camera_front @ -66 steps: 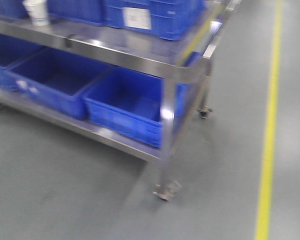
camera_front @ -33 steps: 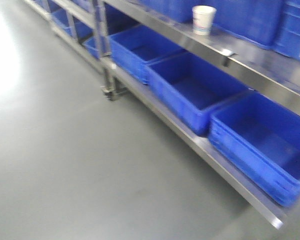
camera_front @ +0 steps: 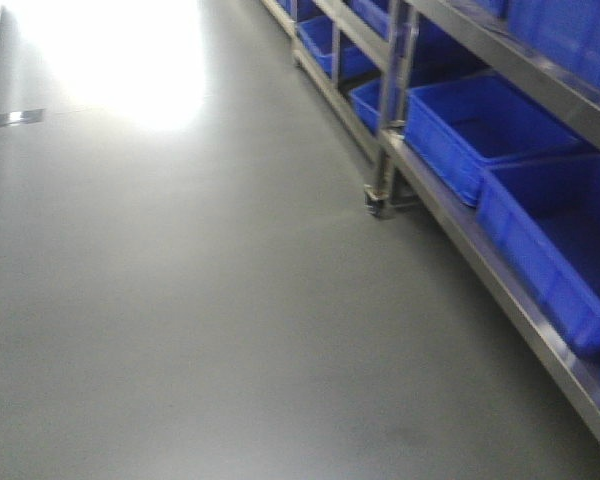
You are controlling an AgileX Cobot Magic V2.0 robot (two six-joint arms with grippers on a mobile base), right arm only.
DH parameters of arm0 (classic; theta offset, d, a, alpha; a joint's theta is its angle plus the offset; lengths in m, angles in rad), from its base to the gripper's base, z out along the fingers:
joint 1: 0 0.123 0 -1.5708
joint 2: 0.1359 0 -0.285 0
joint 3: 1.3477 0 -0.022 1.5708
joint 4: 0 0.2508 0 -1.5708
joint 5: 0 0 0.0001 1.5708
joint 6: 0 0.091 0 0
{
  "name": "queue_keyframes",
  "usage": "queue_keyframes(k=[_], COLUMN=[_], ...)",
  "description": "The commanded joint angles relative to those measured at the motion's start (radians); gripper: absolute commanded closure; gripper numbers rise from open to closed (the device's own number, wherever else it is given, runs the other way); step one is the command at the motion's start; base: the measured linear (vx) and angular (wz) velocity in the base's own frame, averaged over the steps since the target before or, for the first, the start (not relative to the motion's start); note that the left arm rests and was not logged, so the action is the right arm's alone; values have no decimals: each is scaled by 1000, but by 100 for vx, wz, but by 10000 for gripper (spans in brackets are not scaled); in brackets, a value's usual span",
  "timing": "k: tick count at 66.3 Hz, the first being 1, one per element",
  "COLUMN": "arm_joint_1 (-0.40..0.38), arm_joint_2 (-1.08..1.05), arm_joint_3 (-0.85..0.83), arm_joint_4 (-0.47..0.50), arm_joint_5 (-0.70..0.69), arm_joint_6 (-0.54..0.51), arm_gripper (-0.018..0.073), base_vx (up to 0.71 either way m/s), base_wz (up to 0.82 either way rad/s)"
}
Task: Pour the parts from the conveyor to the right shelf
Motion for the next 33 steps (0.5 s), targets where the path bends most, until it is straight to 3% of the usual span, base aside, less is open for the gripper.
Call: queue_keyframes(k=[1,20,33], arm_joint_1=[-6,-6,-6], arm_joint_2=[15,15,15], arm_joint_3=[-27,-27,-27], arm_joint_4=[0,0,0], arm_joint_5=[-79,-79,-79], arm_joint_6=[-10,-10,-10], arm_gripper=[568,568,568], base_vx=[18,21,34], base_wz=[60,52,28])
